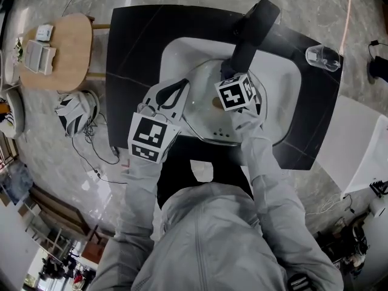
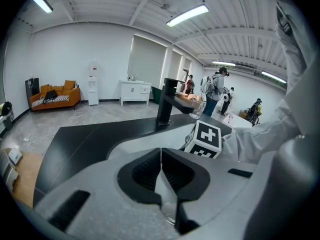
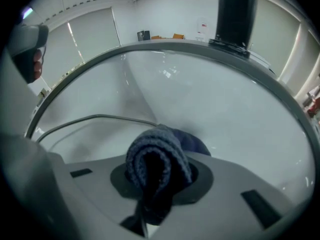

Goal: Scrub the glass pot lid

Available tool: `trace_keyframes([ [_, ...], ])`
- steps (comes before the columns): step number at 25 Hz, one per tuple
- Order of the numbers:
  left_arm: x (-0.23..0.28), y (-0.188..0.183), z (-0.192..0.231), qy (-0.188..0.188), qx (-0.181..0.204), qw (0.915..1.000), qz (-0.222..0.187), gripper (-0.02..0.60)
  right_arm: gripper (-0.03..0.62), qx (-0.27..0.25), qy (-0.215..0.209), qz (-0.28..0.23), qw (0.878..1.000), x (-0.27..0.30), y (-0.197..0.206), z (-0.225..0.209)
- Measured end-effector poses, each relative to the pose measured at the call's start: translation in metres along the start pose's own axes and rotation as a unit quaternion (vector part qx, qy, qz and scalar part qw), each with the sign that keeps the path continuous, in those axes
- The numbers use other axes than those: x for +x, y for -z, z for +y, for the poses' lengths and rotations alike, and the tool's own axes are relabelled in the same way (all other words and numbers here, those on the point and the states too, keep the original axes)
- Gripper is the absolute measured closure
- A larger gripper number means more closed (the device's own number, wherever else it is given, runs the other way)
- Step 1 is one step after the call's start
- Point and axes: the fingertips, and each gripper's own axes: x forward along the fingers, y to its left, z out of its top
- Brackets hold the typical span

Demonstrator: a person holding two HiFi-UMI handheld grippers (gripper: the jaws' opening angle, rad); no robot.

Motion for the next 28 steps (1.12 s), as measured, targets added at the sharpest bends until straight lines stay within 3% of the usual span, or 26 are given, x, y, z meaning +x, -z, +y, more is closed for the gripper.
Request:
trace_keyframes([
  [9, -0.003, 0.006, 0.005, -0.005, 0.002, 0.9999, 0.012, 0.554, 0.507, -0.005, -0.058, -0.023, 0.998, 0.005, -0.024, 0.047],
  [22, -0.027, 0.000, 0.006, -0.022, 0.017, 0.9996, 0.007, 0.554, 0.507, -0.099, -0.149, -0.037, 0.983, -0.005, -0.035, 0.100],
  [28, -0.025, -0.001, -0.008, -0.021, 0.026, 0.9994, 0.006, 0.554, 0.507, -0.132, -0.159, -0.015, 0.978, -0.009, -0.022, 0.098],
])
